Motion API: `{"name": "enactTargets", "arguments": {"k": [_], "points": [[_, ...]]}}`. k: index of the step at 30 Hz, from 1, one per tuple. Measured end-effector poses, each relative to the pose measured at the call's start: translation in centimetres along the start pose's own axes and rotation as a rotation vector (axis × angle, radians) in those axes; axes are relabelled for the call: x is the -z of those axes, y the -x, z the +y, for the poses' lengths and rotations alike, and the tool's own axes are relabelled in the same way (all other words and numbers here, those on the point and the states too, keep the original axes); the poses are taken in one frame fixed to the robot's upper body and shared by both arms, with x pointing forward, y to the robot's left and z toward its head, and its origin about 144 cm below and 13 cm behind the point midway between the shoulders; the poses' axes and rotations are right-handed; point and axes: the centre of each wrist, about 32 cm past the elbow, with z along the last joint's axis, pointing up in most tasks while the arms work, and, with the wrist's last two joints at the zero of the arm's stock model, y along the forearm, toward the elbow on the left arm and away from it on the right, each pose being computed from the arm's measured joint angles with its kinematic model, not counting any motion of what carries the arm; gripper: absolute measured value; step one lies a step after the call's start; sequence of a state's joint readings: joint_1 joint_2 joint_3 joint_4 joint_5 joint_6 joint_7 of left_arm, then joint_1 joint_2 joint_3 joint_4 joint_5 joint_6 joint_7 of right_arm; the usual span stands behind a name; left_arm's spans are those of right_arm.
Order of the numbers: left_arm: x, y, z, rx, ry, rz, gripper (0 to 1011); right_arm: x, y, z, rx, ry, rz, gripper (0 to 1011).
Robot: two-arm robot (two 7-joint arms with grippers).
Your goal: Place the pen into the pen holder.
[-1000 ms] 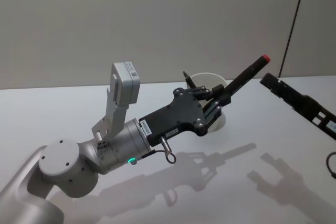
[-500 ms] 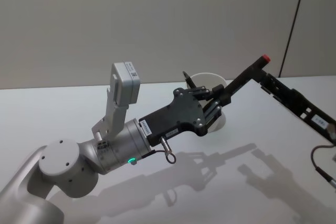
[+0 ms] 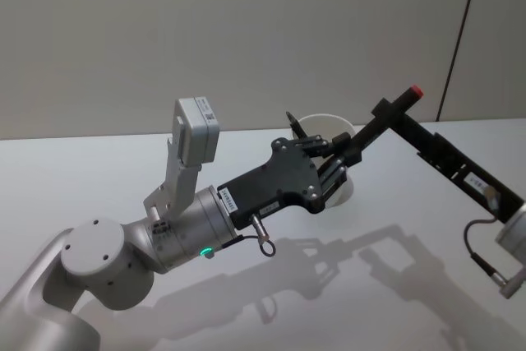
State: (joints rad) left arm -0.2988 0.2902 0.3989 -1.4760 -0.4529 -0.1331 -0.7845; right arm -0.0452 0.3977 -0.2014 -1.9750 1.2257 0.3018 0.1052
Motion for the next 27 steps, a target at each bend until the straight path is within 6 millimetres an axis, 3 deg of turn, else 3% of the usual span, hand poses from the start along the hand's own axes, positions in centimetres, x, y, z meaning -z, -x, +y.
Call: {"name": "enactTargets", "arguments": {"k": [27], "points": [[0.0, 0.0, 0.0, 0.000, 0.000, 0.000, 174, 0.9, 0.7, 1.5, 0.033, 0.007, -0.029, 998]]}}
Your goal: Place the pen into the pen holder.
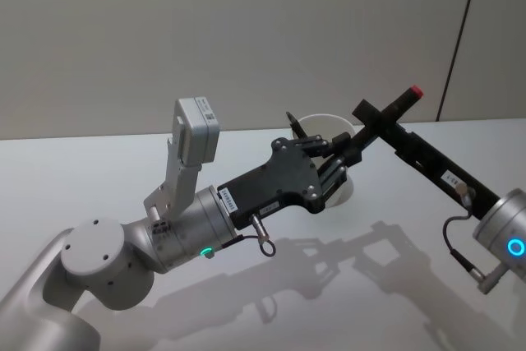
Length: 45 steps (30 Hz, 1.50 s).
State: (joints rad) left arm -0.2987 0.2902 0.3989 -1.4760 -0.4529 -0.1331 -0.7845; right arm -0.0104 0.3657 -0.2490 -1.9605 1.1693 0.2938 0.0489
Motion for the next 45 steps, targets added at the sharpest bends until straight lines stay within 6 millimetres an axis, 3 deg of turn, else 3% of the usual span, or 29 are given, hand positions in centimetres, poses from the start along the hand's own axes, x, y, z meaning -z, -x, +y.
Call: {"name": "enactTargets", "arguments": {"k": [9, 27, 40, 45], "points": [[0.00, 0.00, 0.00, 0.000, 0.000, 0.000, 174, 0.09, 0.08, 0.12, 0.003, 0.001, -0.002, 799], [0.00, 0.00, 0.00, 0.000, 0.000, 0.000, 174, 0.15, 0.14, 0.21, 0.004, 0.001, -0.003, 206], [0.00, 0.00, 0.00, 0.000, 0.000, 0.000, 178, 0.15, 0.15, 0.22, 0.004, 0.001, -0.003, 203], [0.00, 0.00, 0.00, 0.000, 0.000, 0.000, 312, 0.15, 0.13, 0.22, 0.007, 0.001, -0.004, 202]]}}
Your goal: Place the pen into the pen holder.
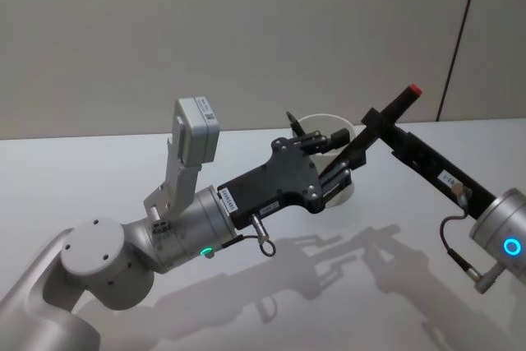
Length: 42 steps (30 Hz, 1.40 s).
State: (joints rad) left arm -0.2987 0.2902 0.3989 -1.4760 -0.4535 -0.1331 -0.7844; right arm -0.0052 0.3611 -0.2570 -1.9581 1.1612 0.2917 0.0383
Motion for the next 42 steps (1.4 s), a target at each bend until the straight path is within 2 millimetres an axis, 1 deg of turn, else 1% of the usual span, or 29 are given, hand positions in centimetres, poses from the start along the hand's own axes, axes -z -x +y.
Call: {"name": "enactTargets", "arguments": {"k": [2, 4, 5, 7, 8, 9, 11, 12, 14, 15, 16, 21, 24, 34, 42], "points": [[0.0, 0.0, 0.0, 0.000, 0.000, 0.000, 373, 0.0, 0.0, 0.0, 0.000, 0.000, 0.000, 202], [0.0, 0.0, 0.0, 0.000, 0.000, 0.000, 475, 0.0, 0.0, 0.0, 0.000, 0.000, 0.000, 202], [0.0, 0.0, 0.0, 0.000, 0.000, 0.000, 475, 0.0, 0.0, 0.0, 0.000, 0.000, 0.000, 202], [0.0, 0.0, 0.0, 0.000, 0.000, 0.000, 548, 0.0, 0.0, 0.0, 0.000, 0.000, 0.000, 202], [0.0, 0.0, 0.0, 0.000, 0.000, 0.000, 548, 0.0, 0.0, 0.0, 0.000, 0.000, 0.000, 202], [0.0, 0.0, 0.0, 0.000, 0.000, 0.000, 615, 0.0, 0.0, 0.0, 0.000, 0.000, 0.000, 202], [0.0, 0.0, 0.0, 0.000, 0.000, 0.000, 658, 0.0, 0.0, 0.0, 0.000, 0.000, 0.000, 202], [0.0, 0.0, 0.0, 0.000, 0.000, 0.000, 716, 0.0, 0.0, 0.0, 0.000, 0.000, 0.000, 202], [0.0, 0.0, 0.0, 0.000, 0.000, 0.000, 771, 0.0, 0.0, 0.0, 0.000, 0.000, 0.000, 202], [0.0, 0.0, 0.0, 0.000, 0.000, 0.000, 771, 0.0, 0.0, 0.0, 0.000, 0.000, 0.000, 202], [0.0, 0.0, 0.0, 0.000, 0.000, 0.000, 824, 0.0, 0.0, 0.0, -0.001, -0.001, -0.001, 202], [0.0, 0.0, 0.0, 0.000, -0.001, 0.000, 963, -0.2, -0.2, 0.1, -0.001, -0.010, -0.009, 202], [0.0, 0.0, 0.0, 0.000, -0.001, 0.000, 1001, -0.4, -0.4, 0.1, 0.001, -0.019, -0.018, 202], [0.0, 0.0, 0.0, 0.000, -0.001, 0.000, 1000, -1.2, -1.3, 0.1, 0.018, -0.052, -0.060, 202], [0.0, 0.0, 0.0, 0.000, -0.001, 0.000, 1001, -2.2, -2.2, 0.3, 0.033, -0.083, -0.130, 202]]}}
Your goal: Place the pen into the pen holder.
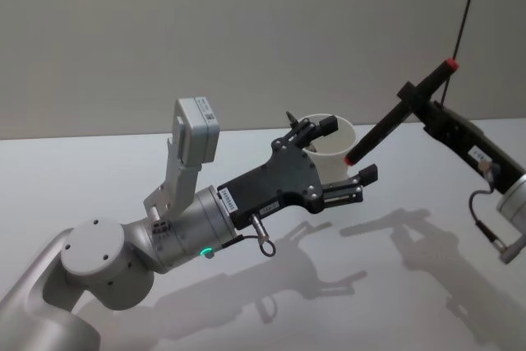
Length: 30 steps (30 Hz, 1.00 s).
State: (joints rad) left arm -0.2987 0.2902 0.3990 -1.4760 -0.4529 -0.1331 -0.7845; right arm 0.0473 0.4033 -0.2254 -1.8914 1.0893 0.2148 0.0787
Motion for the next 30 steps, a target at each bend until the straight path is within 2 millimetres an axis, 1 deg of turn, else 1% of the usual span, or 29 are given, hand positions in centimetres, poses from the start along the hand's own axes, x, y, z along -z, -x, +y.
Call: {"name": "enactTargets", "arguments": {"k": [8, 14, 20, 30], "points": [[0.0, 0.0, 0.0, 0.000, 0.000, 0.000, 1001, -0.5, -0.9, 0.8, -0.004, -0.019, -0.100, 202], [0.0, 0.0, 0.0, 0.000, 0.000, 0.000, 1001, -0.7, -1.5, 1.9, -0.016, -0.026, -0.192, 202], [0.0, 0.0, 0.0, 0.000, 0.000, 0.000, 1001, -0.6, -2.0, 3.1, -0.033, -0.029, -0.298, 202], [0.0, 0.0, 0.0, 0.000, 0.000, 0.000, 1001, 0.2, -2.4, 5.2, -0.058, -0.029, -0.469, 202]]}}
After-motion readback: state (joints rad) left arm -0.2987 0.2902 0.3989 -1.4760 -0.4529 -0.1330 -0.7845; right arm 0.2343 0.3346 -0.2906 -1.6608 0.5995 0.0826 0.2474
